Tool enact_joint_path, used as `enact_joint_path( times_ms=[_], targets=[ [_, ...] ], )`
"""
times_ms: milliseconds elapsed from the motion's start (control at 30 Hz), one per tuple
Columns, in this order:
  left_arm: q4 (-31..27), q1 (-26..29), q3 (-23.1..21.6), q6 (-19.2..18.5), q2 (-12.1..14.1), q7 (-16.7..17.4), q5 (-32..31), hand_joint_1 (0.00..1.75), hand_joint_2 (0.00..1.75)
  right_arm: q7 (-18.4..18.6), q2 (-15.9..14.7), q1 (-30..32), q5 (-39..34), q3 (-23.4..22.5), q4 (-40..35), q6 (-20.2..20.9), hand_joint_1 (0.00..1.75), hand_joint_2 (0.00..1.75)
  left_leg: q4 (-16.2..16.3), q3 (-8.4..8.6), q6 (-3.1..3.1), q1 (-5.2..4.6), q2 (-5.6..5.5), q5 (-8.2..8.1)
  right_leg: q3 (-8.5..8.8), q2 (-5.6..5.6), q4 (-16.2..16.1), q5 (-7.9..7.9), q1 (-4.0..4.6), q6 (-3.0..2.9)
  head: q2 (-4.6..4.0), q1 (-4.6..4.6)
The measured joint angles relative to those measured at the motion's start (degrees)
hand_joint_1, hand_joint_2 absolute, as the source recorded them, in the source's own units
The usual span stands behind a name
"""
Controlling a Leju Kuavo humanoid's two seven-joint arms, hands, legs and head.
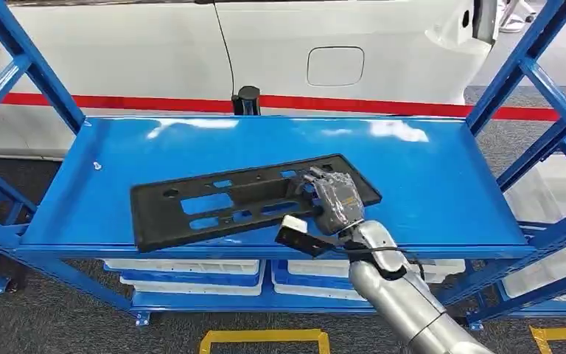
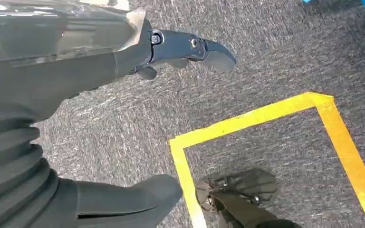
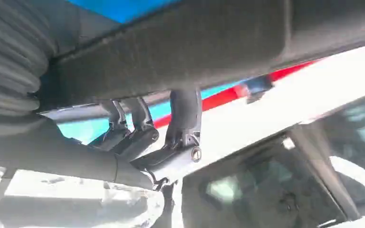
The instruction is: Take the parts from the cabinet and place them on the table.
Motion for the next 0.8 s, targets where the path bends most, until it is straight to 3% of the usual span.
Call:
enact_joint_path(
  times_ms=[100, 200, 300, 433, 600, 633, 667, 700, 733, 800],
  targets=[
    [0.00, 0.07, 0.04, -0.66, 0.04, -0.56, 0.81, 0.00, 1.75, -4.90, 0.07, 1.30, -21.57, -2.18, -6.34, 7.15, 1.75, 1.75, -0.01, 0.06, 0.01, 0.01, -0.02, -0.01, 0.09, -0.02, -0.01, -0.02, 0.00, 0.00, 0.00, 0.02],
    [0.00, 0.46, 0.04, -0.81, 0.18, -2.01, 1.42, 0.00, 1.75, -7.01, -0.24, 5.08, -41.10, -4.08, -14.03, 15.21, 1.75, 1.75, -0.01, -0.02, 0.01, 0.01, -0.13, 0.00, 0.06, -0.06, 0.00, -0.01, 0.00, 0.01, 0.02, 0.04],
    [0.00, 0.79, 0.04, -1.29, 0.35, -2.91, 1.97, 0.00, 1.75, -7.18, -0.83, 7.53, -51.52, -5.53, -20.70, 20.30, 1.75, 1.75, -0.01, -0.11, 0.01, 0.00, -0.15, 0.00, 0.00, -0.05, 0.00, 0.00, 0.00, 0.01, 0.00, 0.02],
    [0.00, 1.03, 0.07, -2.47, 0.44, -3.47, 2.77, 0.00, 1.75, -8.65, -2.01, 9.98, -57.19, -7.06, -27.11, 23.88, 1.75, 1.75, -0.01, -0.17, 0.02, -0.02, -0.15, -0.02, -0.01, -0.05, 0.00, -0.01, -0.01, 0.01, 0.00, 0.00],
    [0.00, 1.30, 0.09, -2.80, 0.46, -3.56, 3.41, 0.00, 1.75, -9.48, -3.30, 12.06, -57.81, -8.28, -32.59, 24.54, 1.75, 1.75, 0.00, -0.22, 0.03, -0.02, -0.15, -0.03, -0.11, -0.05, -0.01, -0.01, -0.01, 0.01, 0.00, 0.02],
    [0.00, 1.31, 0.15, -2.80, 0.48, -3.54, 3.78, 0.00, 1.75, -9.50, -3.43, 12.47, -57.85, -8.56, -33.34, 24.54, 1.75, 1.75, 0.24, -0.36, 0.23, -0.16, -0.15, -0.29, -0.03, -0.05, -0.37, 0.06, -0.30, 0.13, 0.00, 0.02],
    [0.00, 1.39, 0.31, -2.78, 0.68, -3.54, 3.80, 0.00, 1.75, -9.57, -3.52, 12.82, -57.87, -8.81, -34.03, 24.54, 1.75, 1.75, 0.19, -0.30, 1.07, -0.22, -0.28, -0.13, 0.43, -0.07, -0.46, 0.38, -0.58, 0.87, 0.00, 0.00],
    [0.00, 1.42, 0.37, -2.80, 0.66, -3.56, 3.82, 0.00, 1.75, -9.59, -3.58, 13.11, -57.90, -8.96, -34.68, 24.54, 1.75, 1.75, -0.13, -0.16, 1.41, -0.41, -0.23, 0.08, 0.55, -0.06, -0.73, 0.52, -0.56, 1.13, 0.00, -0.04],
    [0.00, 1.42, 0.37, -2.80, 0.59, -3.54, 3.82, 0.00, 1.75, -9.63, -3.67, 13.29, -57.94, -9.11, -35.35, 24.54, 1.75, 1.75, -1.76, 0.53, 1.92, 0.10, 0.00, 0.99, 0.49, -0.06, -0.67, 0.34, -0.05, 1.27, 0.02, 0.00],
    [0.00, 1.37, 0.39, -2.80, 0.42, -3.58, 3.87, 0.00, 1.75, -9.70, -3.93, 13.66, -57.96, -9.37, -36.06, 24.54, 1.75, 1.75, -3.00, 1.20, 2.48, 0.25, 0.25, 1.67, -1.52, -0.05, 3.92, -2.60, -0.29, 0.35, 0.00, 0.09]
  ],
)
